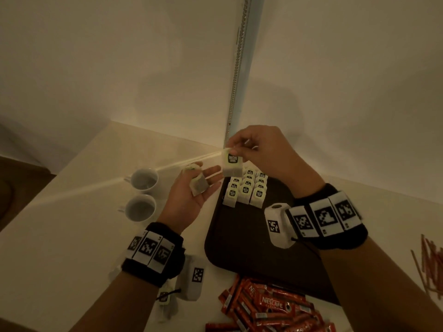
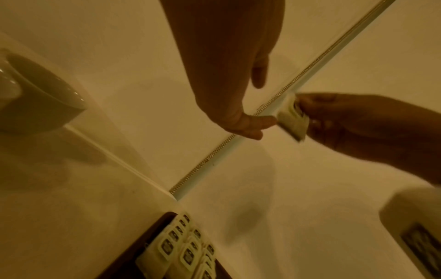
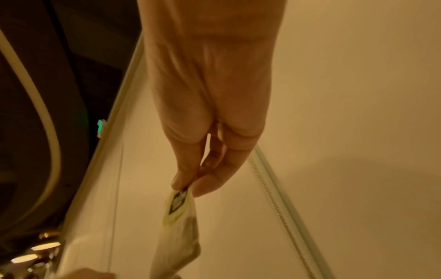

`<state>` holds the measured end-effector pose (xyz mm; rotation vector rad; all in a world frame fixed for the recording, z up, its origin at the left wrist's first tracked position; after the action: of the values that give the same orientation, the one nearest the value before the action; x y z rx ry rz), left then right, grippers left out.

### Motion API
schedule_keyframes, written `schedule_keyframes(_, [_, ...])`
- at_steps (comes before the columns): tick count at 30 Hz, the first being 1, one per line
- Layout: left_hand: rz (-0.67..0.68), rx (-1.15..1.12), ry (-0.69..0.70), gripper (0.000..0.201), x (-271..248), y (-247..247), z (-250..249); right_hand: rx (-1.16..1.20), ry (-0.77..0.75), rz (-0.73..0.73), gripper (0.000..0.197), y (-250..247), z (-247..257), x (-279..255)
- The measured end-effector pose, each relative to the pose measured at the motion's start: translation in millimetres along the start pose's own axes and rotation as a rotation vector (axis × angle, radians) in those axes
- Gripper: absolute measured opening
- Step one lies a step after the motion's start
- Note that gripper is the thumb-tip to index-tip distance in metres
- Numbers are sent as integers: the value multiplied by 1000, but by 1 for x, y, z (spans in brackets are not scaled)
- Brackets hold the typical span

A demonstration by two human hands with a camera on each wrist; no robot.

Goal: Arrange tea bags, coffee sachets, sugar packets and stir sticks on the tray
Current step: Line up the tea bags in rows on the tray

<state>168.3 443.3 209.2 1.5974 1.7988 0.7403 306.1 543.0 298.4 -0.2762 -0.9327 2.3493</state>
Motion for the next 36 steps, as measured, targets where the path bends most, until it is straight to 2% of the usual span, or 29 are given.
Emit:
schedule_keyframes(2, [-50,-41,-5,28,0,-11,-4,-22,90,35,10,9,-24,-6])
schedule_keyframes(4, [-87,26,3,36,0,-20,-7,-20,205,86,9,23,-51,-12])
schedule_keyframes(8, [-167,162,57,19,0,-29,-11,-13,404,234,12,59,-104,-20])
schedule_keyframes(11, [-186,131,52,18,0,-31,-13,-3,484,306,18,78,-132,-24])
schedule_keyframes(14, [-185,90,8,23,1,-32,-14,-9,555,274,17,88,-153,-22])
schedule_keyframes(17, [-192,72,-10,29,2,-35,-13,-16,624,183,17,92,-173,-15])
schedule_keyframes(23, [-178,82,-17,45,6,-38,-10,2,638,95,13,96,-193,-4])
schedule_keyframes(33, [-128,145,-81,57,11,-35,-8,-97,600,108,14,95,-196,6])
schedule_keyframes(36, [-87,181,-132,59,12,-31,-7,-85,506,-27,21,85,-176,11])
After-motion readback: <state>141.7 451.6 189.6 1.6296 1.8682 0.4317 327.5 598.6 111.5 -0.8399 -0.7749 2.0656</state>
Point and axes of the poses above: each hand's wrist, its own x-axis towards the middle knuckle, its own y-axis out of the palm, z = x × y, the point moved 1 cm from there along x, towards the middle knuckle, and after that the axes turned 15 degrees about z, right-handed, at the moved point
